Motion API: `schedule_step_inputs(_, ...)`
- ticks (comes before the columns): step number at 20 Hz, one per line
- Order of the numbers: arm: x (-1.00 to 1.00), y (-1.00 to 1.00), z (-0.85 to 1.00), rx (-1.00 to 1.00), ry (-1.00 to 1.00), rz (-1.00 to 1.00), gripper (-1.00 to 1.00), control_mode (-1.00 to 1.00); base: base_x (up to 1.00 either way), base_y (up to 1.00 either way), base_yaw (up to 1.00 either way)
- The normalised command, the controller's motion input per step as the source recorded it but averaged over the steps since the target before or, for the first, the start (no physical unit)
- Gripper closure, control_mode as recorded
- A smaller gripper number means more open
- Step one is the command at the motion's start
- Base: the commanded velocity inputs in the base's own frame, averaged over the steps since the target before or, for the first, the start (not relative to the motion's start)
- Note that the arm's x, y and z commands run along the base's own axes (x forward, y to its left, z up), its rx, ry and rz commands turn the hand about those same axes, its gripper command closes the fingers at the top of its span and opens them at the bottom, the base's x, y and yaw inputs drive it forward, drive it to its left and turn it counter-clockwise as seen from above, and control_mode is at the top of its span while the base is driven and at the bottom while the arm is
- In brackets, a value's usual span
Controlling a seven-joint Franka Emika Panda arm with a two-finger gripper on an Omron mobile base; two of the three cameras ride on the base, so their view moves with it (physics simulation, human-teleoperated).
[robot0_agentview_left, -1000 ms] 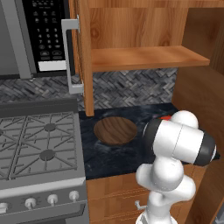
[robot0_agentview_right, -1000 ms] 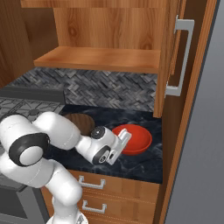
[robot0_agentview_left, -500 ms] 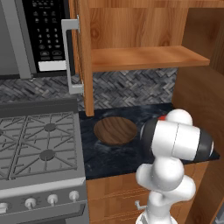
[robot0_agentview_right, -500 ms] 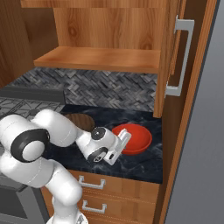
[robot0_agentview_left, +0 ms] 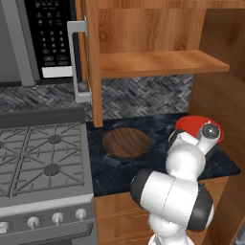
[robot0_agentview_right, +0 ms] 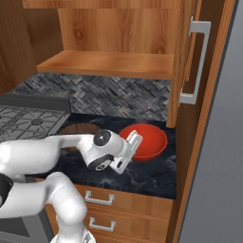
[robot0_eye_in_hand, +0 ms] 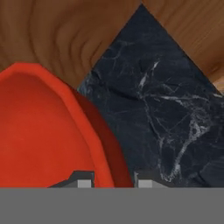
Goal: Open the cabinet. Pick the bowls from the counter and place them in the cabinet. Then close the cabinet.
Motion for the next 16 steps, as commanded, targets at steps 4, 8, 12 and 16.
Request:
schedule_step_inputs(4, -0.68, 0.0, 0.69, 0.03, 0.0, 0.07, 1.0, -1.0, 0.0, 0.0, 0.0)
schedule_step_inputs(8, -0.75, 0.0, 0.47, 0.02, 0.0, 0.07, 1.0, -1.0, 0.0, 0.0, 0.0)
schedule_step_inputs(12, -0.87, 0.0, 0.54, 0.01, 0.0, 0.07, 1.0, -1.0, 0.0, 0.0, 0.0)
schedule_step_inputs(16, -0.71, 0.03, 0.63, 0.0, 0.0, 0.06, 1.0, -1.0, 0.0, 0.0, 0.0)
